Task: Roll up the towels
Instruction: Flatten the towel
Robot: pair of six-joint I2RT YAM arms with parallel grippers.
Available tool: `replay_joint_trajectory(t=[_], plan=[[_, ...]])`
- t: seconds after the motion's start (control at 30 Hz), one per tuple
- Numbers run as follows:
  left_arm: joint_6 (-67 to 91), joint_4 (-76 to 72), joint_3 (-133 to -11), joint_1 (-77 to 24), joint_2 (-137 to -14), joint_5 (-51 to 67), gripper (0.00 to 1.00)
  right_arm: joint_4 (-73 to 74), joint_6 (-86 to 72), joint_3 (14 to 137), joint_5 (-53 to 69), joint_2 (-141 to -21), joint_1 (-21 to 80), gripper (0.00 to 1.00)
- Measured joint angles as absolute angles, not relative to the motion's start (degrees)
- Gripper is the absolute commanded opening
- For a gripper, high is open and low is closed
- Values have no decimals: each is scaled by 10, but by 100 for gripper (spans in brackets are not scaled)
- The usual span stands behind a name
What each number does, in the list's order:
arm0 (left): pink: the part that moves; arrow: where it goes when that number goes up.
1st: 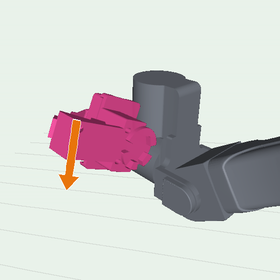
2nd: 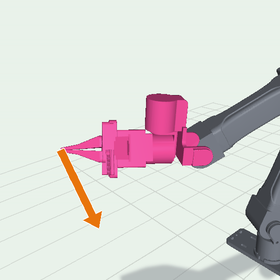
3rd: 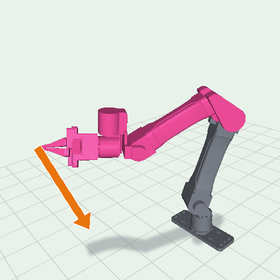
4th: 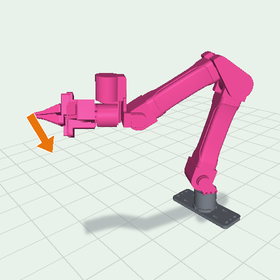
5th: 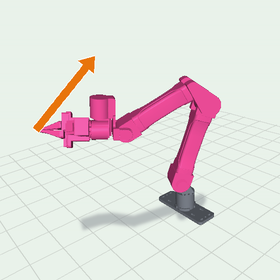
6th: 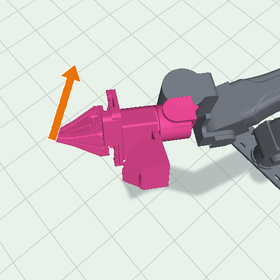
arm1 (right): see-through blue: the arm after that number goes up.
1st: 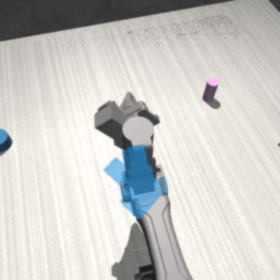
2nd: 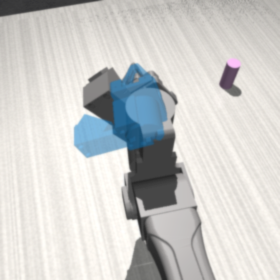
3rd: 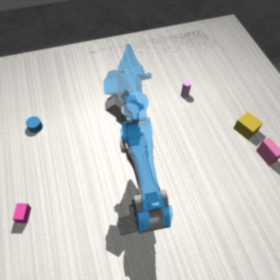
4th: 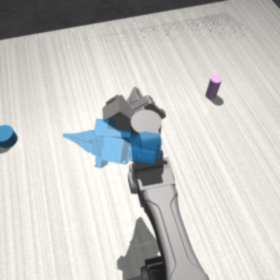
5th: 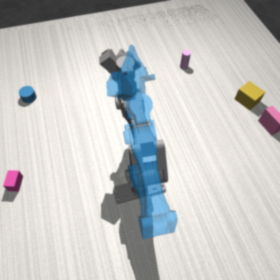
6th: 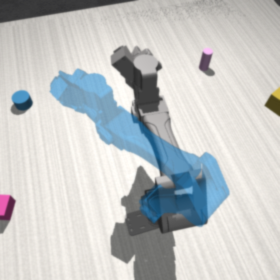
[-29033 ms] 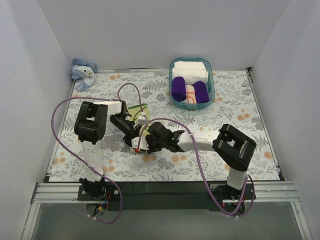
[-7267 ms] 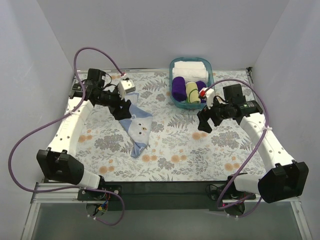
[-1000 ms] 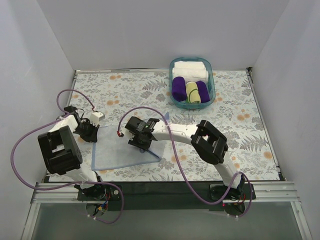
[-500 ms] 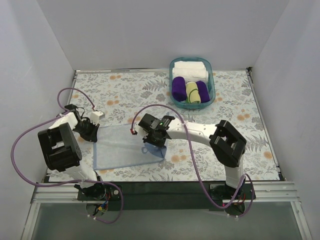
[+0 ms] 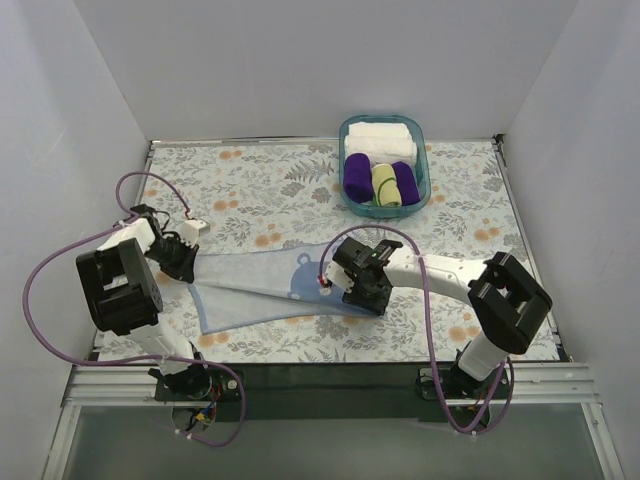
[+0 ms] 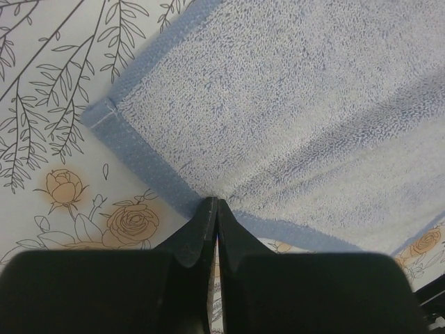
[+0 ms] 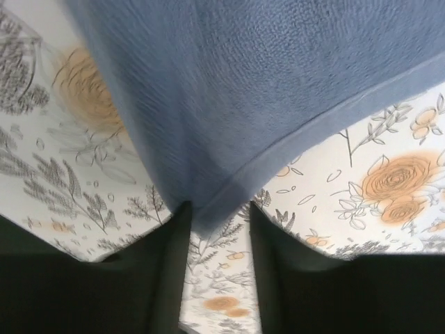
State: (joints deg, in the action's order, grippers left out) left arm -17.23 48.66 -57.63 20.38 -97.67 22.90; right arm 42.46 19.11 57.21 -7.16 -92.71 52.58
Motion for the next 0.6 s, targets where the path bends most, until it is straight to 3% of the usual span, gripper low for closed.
replay_joint_trajectory(t=[0.03,0.07,0.13,0.23,0.33,0.37,0.47,0.6], plan=[[-172,489,-579,204,-979,229,0,432,196,572,-64,-926,526,55],[-173,490,-582,204,-981,229,0,440,204,572,-55,-925,526,84],[-177,489,-589,204,-986,229,0,461,217,575,-30,-921,526,86],[-184,488,-605,204,-996,228,11,489,227,600,0,-914,523,76],[-198,493,-626,204,-1007,233,23,491,231,651,21,-913,502,52],[-202,494,-634,204,-1008,238,24,487,230,663,21,-913,494,38],[-212,504,-659,204,-1006,257,25,461,223,709,22,-928,453,30],[-223,528,-688,203,-998,292,26,432,210,762,36,-983,412,29]])
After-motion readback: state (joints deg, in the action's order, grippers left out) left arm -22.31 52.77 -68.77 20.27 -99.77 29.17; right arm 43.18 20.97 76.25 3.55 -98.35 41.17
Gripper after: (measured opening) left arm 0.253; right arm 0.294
